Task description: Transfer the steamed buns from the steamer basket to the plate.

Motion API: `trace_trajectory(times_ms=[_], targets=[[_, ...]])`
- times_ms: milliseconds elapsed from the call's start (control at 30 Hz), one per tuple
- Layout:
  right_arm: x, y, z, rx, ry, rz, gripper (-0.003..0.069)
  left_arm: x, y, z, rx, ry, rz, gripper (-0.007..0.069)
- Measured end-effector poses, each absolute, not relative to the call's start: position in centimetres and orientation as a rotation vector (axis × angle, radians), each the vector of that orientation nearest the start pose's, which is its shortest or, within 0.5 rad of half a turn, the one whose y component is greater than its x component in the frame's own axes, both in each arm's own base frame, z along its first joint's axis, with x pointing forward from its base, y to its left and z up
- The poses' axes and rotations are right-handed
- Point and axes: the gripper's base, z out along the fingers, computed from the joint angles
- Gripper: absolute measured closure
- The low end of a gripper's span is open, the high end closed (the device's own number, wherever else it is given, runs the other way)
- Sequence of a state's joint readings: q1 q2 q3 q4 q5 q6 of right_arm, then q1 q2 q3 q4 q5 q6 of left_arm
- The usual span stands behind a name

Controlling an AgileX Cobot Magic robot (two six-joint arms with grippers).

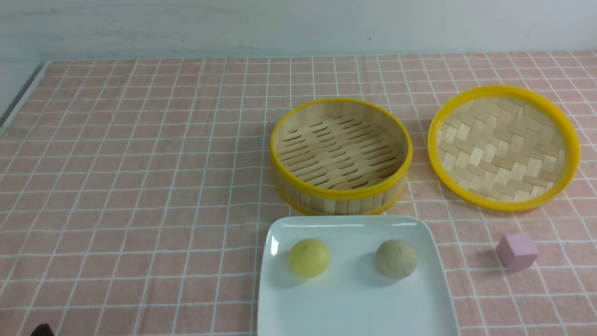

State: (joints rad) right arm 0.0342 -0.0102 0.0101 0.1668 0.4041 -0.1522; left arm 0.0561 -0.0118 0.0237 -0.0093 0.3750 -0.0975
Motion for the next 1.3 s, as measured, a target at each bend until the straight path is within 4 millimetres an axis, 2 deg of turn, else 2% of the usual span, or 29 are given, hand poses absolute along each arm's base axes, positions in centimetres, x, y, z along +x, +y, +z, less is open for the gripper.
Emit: trace_trajectory(times_ms=[1300], targets=[[5.13,0.77,17.46,-0.076,1.881,0.086,0.0419,5.23,0.39,17.21,-0.197,1.860,-0.053,0.0175]])
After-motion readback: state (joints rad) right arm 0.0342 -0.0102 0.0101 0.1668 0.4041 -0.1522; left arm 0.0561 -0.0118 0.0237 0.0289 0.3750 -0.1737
